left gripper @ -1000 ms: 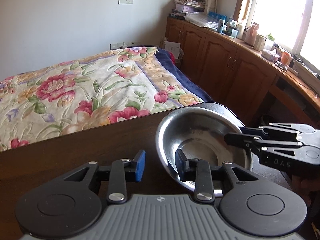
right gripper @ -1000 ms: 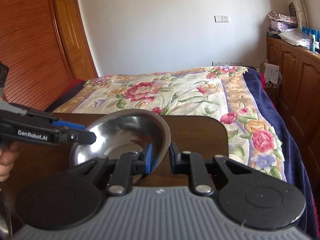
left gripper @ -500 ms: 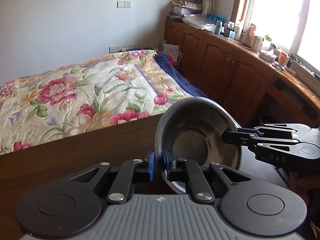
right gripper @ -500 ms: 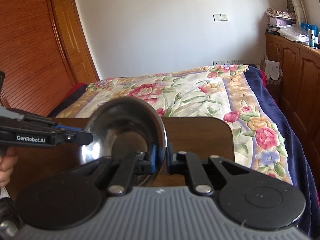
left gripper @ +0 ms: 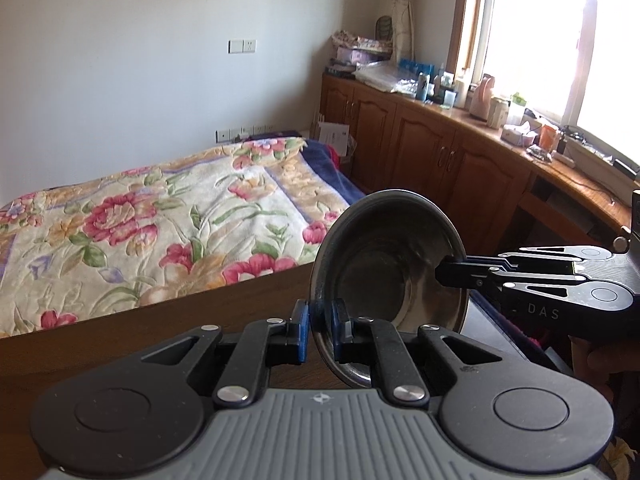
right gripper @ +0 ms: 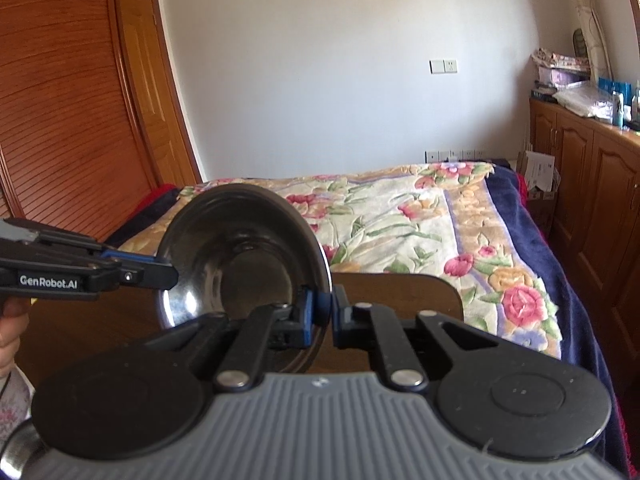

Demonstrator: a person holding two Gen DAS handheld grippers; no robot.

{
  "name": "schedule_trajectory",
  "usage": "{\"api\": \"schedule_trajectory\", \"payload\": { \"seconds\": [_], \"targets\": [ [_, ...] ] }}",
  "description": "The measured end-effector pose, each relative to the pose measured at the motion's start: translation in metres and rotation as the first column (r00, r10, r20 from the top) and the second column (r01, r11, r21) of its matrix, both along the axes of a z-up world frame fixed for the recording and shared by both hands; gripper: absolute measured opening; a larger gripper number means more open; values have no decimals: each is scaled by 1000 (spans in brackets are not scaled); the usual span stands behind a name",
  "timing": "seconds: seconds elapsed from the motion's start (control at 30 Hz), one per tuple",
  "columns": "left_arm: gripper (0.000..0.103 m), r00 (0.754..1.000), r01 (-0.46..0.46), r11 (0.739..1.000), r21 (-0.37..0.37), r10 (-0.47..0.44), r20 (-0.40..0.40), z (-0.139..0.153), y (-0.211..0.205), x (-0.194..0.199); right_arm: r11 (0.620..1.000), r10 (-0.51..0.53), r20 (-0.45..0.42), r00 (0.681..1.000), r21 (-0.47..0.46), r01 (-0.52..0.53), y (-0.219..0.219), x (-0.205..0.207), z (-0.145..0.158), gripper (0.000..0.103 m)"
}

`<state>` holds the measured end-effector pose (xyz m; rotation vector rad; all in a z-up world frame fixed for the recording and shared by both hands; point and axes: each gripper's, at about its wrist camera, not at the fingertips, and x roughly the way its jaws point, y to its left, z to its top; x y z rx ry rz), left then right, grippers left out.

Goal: Organize plates and bowls

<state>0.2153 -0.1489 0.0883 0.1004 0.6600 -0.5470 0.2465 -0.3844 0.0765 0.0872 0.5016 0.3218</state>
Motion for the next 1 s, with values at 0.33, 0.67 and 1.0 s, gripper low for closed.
{"api": "schedule_trajectory", "payload": {
  "seconds": [0.33,0.67,1.0],
  "targets": [
    [12,998,11,1000,-21,-10,59,29,19,-31,999,10,67,998,-44,-7,15,-25,27,11],
    [12,995,14,999,-49,-9,99,45,44,-71,997,29,110,994,-74,-21,30,-52,45,11],
    [12,996,19,996,-89,-11,89,33,66,-111,994,38,103,994,-103,-27,44,-82,40,11]
  ]
}}
